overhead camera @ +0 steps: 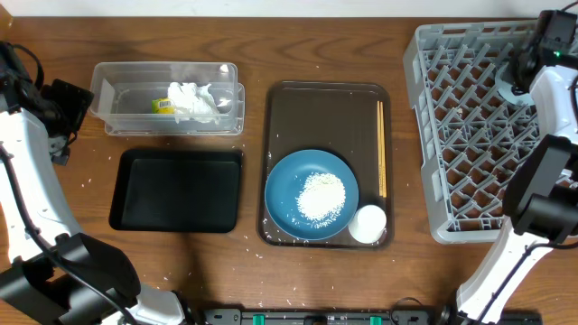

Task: Sort waste into correct bins and load items into the dishwasher rack
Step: 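Move right gripper from the rack to the white cup on the tray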

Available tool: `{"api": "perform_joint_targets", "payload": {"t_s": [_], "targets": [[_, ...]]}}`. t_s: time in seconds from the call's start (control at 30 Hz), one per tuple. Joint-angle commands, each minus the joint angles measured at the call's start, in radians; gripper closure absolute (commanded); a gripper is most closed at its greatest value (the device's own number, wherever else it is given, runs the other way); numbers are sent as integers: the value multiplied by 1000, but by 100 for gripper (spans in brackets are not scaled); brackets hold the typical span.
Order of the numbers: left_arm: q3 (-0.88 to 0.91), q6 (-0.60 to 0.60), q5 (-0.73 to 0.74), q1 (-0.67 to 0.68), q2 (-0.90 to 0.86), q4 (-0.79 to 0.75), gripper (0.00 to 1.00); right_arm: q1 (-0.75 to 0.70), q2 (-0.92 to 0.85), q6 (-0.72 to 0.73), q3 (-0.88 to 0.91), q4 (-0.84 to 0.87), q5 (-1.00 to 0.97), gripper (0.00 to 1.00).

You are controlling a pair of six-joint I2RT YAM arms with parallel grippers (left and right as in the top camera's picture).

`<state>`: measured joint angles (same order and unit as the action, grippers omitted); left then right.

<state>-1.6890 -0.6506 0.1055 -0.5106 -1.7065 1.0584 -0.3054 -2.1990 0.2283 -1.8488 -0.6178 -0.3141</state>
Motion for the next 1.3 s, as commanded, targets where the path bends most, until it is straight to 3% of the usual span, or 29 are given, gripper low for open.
{"api": "perform_joint_targets", "payload": {"t_s": [0.0, 0.1, 0.2, 0.23, 0.3, 0.37, 0.47, 0.57, 0.63, 0.87, 1.07, 1.27], "targets": [[2, 10, -5, -4, -6, 3, 9, -4, 120, -5, -2, -10, -53, 98], [2, 10, -5, -4, -6, 3, 9, 10, 210, 3, -2, -20, 36, 85], [2, 10, -5, -4, -6, 3, 9, 25, 322, 3, -2, -71, 294, 73], [2, 10, -5, -4, -6, 3, 9, 29, 359, 2, -2, -93, 410, 60], [2, 10, -5, -4, -6, 3, 9, 35, 421, 2, -2, -128, 620, 19], [2, 10, -5, -4, -6, 3, 9, 43, 463, 2, -2, -161, 791, 2], [2, 10, -5, -4, -6, 3, 9, 71, 497, -18, -2, -257, 942, 1], [2, 10, -5, -4, -6, 3, 9, 124, 497, -61, -2, -410, 948, 5], [2, 10, -5, -4, -6, 3, 9, 169, 483, -87, 1, -522, 924, 9], [2, 10, -5, -4, -6, 3, 9, 348, 469, -102, 1, -884, 699, 9], [2, 10, -5, -4, -6, 3, 9, 547, 468, -62, 21, -1036, 535, 6], [2, 10, -5, -4, -6, 3, 9, 748, 468, 64, 126, -1035, 404, 3]]}}
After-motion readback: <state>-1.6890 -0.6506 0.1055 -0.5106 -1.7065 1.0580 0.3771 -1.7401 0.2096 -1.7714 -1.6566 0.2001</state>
